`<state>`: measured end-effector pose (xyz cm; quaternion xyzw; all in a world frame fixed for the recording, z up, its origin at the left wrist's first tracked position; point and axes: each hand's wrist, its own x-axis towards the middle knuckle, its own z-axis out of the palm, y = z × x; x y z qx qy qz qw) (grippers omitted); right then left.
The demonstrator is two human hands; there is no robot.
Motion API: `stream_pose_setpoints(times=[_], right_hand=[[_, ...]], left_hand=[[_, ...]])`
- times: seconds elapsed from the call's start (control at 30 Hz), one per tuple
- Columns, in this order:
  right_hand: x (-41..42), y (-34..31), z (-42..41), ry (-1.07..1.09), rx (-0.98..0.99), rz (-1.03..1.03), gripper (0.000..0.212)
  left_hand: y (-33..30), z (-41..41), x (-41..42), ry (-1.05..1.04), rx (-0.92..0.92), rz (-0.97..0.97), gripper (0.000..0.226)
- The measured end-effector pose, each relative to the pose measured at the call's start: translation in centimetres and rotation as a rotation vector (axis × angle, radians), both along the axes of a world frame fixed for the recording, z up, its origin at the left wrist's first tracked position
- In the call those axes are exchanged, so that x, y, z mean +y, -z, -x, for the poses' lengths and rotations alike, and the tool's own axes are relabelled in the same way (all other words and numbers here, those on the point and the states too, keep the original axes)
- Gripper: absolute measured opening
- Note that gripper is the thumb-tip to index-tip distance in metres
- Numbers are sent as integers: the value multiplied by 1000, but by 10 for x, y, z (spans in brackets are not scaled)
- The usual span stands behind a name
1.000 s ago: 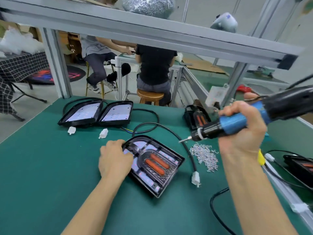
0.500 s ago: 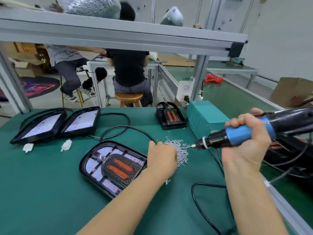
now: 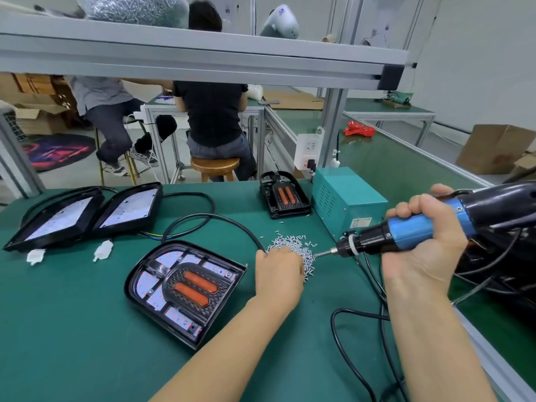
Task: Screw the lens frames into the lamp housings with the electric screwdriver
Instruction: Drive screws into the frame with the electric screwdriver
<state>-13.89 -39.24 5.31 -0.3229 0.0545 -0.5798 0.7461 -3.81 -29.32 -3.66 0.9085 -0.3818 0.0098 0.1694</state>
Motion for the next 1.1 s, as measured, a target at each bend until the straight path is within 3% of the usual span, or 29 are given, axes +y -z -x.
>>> stream_pose_setpoints(times=[0.23, 0.4, 0.6, 0.77, 1.1], right_hand=[[2, -4, -2, 4, 12, 6, 23], [3, -7, -3, 6, 22, 13, 24], [6, -11, 1, -29, -4, -4, 23], [17, -17, 4, -149, -73, -33, 19], [64, -22, -8, -366, -99, -49, 14]], left_hand=[[-9, 2, 7, -94, 176, 225, 20], [-14, -3, 11, -170, 415, 362, 20], [-29, 1, 25, -96, 657, 708, 10], [-44, 3, 65, 72, 508, 802, 21], [-45, 14, 136, 100, 257, 847, 29]])
